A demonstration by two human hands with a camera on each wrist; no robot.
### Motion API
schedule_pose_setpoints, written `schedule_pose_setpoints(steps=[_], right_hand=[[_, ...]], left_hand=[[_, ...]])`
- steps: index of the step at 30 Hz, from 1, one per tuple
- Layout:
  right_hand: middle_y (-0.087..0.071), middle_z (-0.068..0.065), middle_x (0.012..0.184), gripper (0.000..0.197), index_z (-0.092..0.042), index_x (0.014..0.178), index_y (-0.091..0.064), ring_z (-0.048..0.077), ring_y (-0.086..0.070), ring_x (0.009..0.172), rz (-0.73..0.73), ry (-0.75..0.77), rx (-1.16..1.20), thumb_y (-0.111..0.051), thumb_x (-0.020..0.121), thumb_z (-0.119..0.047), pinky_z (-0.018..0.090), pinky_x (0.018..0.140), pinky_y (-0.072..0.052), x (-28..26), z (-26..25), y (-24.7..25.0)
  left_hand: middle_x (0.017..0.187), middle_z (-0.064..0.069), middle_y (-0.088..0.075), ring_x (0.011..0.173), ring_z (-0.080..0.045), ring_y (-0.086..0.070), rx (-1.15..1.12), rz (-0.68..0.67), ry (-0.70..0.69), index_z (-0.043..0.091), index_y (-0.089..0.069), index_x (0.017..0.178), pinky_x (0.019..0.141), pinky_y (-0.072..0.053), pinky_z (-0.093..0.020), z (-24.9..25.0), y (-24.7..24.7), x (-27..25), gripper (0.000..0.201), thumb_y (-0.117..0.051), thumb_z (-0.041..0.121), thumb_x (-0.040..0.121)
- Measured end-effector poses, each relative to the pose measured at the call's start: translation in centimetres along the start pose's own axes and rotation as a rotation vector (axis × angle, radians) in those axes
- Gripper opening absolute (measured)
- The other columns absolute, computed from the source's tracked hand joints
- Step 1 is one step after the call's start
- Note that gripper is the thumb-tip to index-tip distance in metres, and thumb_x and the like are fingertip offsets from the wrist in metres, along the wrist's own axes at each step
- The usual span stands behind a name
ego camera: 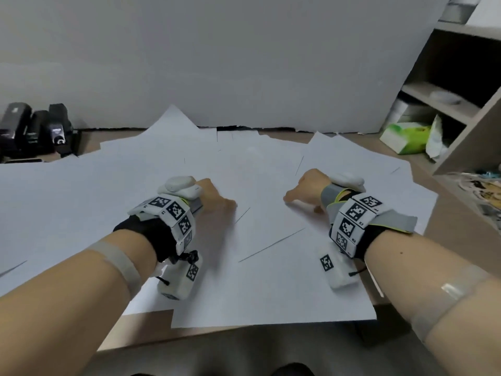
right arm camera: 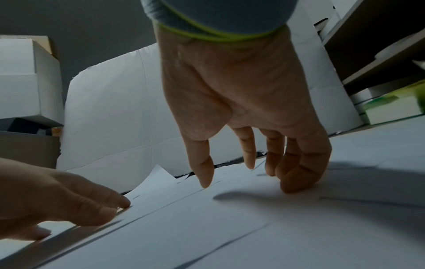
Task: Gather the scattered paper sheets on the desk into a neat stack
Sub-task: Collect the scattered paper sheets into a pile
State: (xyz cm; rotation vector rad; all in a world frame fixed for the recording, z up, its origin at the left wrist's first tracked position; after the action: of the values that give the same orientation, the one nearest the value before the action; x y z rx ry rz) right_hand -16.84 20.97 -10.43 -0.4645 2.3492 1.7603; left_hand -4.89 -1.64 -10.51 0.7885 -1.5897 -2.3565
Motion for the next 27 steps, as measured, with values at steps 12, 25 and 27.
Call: schedule_pose_setpoints(steps=[12, 25, 27], right_hand=[[-0.061, 0.008, 0.122, 0.078, -0.008, 0.125, -0.053, 0.027, -0.057, 0.113, -0.105, -0.069, -0.368, -0.066, 0.077, -0.068, 0.032, 0.084, -0.04, -3.4, 0.0, 1.4], [-0.064, 0.008, 0.114, 0.074, -0.011, 0.114, -0.059, 0.03, -0.06, 0.107, -0.111, -0.16, -0.2, -0.08, 0.062, -0.06, 0.042, 0.099, -0.047, -1.1, 0.7, 1.1], [-0.067, 0.009, 0.105, 0.062, -0.009, 0.105, -0.061, 0.031, -0.063, 0.098, -0.036, -0.157, -0.095, -0.078, 0.064, -0.052, 0.039, 0.094, -0.049, -1.2, 0.8, 1.8]], left_hand=[[0.111, -0.005, -0.039, 0.1, -0.025, -0.041, 0.113, -0.074, -0.026, 0.011, -0.035, 0.137, 0.086, -0.038, -0.038, -0.5, -0.7, 0.1, 0.105, -0.074, 0.074, 0.062], [0.1, -0.006, -0.051, 0.103, -0.028, -0.052, 0.081, 0.055, -0.048, 0.01, -0.052, 0.097, 0.096, -0.038, -0.037, 1.3, -2.0, 3.0, 0.1, -0.061, 0.09, 0.037], [0.098, -0.006, -0.053, 0.097, -0.026, -0.055, 0.078, -0.009, -0.068, 0.007, -0.053, 0.098, 0.084, -0.036, -0.032, 1.9, -1.3, 1.2, 0.077, -0.066, 0.077, 0.068]])
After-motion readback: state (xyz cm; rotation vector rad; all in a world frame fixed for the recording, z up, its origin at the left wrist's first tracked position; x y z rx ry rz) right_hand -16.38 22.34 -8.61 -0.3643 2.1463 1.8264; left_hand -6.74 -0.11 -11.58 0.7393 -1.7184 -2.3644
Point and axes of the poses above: each hand's wrist, its own x-axis towards the middle knuckle, its own y-axis out of the back of the hand, z = x × y, the point moved 9 cm from there along x, towards the middle knuckle
